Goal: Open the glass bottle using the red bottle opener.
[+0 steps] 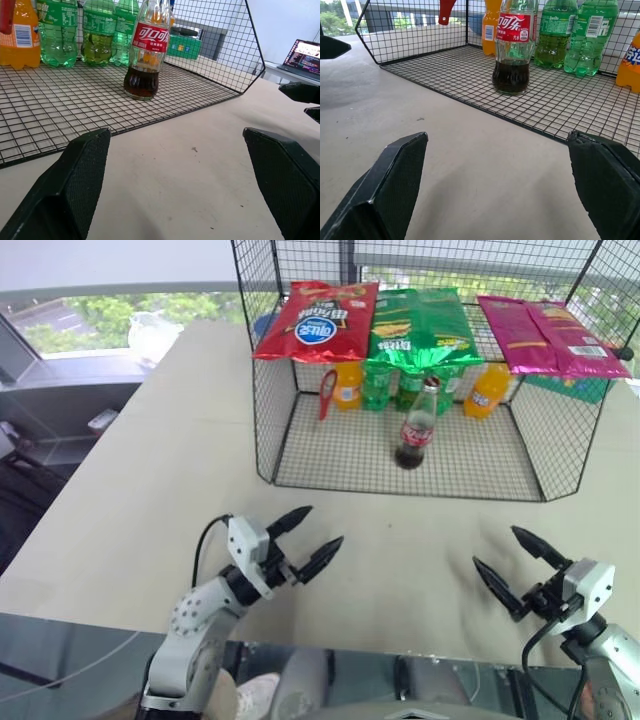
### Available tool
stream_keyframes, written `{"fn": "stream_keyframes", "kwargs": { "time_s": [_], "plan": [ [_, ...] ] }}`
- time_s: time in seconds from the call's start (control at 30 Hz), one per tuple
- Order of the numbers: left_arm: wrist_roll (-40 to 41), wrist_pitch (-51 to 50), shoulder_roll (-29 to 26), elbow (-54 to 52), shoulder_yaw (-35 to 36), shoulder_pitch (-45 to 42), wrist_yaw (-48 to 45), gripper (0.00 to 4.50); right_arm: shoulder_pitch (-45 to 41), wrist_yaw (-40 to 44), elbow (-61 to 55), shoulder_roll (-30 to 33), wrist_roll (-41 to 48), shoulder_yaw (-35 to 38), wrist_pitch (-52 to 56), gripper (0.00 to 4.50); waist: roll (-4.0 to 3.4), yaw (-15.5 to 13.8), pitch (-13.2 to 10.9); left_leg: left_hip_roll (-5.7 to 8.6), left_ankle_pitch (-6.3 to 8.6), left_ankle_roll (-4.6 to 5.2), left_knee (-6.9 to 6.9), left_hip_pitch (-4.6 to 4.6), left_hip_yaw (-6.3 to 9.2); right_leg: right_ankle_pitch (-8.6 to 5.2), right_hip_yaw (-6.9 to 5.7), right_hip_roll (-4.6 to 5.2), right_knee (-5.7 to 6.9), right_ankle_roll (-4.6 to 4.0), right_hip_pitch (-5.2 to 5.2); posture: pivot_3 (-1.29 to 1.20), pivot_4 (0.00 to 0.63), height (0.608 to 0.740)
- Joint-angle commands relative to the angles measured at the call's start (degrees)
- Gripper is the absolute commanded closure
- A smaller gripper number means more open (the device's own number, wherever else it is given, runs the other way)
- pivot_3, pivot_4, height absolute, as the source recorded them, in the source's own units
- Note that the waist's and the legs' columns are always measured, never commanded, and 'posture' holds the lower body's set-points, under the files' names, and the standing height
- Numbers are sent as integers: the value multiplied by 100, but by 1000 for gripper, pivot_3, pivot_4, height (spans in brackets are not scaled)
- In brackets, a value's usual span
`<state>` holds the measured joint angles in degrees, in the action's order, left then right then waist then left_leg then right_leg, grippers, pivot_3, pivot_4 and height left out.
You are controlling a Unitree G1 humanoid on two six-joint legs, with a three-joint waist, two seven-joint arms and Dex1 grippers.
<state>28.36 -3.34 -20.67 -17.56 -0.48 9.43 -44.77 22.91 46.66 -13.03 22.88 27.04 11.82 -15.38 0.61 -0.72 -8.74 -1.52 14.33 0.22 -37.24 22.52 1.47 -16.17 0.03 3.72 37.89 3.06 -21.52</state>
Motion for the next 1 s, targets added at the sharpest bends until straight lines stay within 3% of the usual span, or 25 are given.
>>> {"fn": "stream_keyframes", "kwargs": {
  "time_s": [0.03, 0.47, 0.83, 0.93, 0.97, 1.0],
  "plan": [
    [-23, -73, 122, -228, 74, -260, 343, 142, -75, -30, -279, -34, 8, 3, -155, 0, 0, -1, 0, 0, 0, 0, 0, 0, 0, 0, 0, 0, 0, 0, 0, 0, 150, 740],
    [-546, -1363, 790, 254, 257, -2592, 2588, 142, -718, -267, -1348, -41, 22, -613, 200, 0, 8, -11, -4, 7, -1, -1, -10, 13, 16, 3, -15, -4, 2, 5, 1, 0, 150, 740],
    [-1094, -1353, 885, 1438, 225, -3934, 2840, 142, -893, -530, -1710, 19, 32, -618, 564, 0, 14, 0, -9, 11, -1, -1, -11, 14, 9, 3, -19, -4, 3, 6, 2, 0, 150, 740],
    [-1120, -1118, 942, 2007, 254, -4256, 2665, 1007, -886, -596, -1746, -21, 19, -636, 576, 0, 14, -1, -9, 12, -1, -1, -11, 14, 8, 3, -19, -3, 4, 6, 1, 0, 150, 740],
    [-1127, -1064, 927, 2183, 252, -4354, 2578, 1106, -873, -602, -1748, -31, 7, -649, 570, 0, 15, 6, -9, 12, -1, -1, -11, 14, 8, 3, -19, -4, 4, 6, 1, 0, 150, 740],
    [-1132, -1003, 912, 2331, 259, -4442, 2511, 1790, -861, -607, -1746, -36, -4, -657, 562, 0, 16, 4, -10, 12, -1, -1, -11, 14, 7, 3, -18, -3, 3, 7, 1, 0, 150, 740]
  ]
}}
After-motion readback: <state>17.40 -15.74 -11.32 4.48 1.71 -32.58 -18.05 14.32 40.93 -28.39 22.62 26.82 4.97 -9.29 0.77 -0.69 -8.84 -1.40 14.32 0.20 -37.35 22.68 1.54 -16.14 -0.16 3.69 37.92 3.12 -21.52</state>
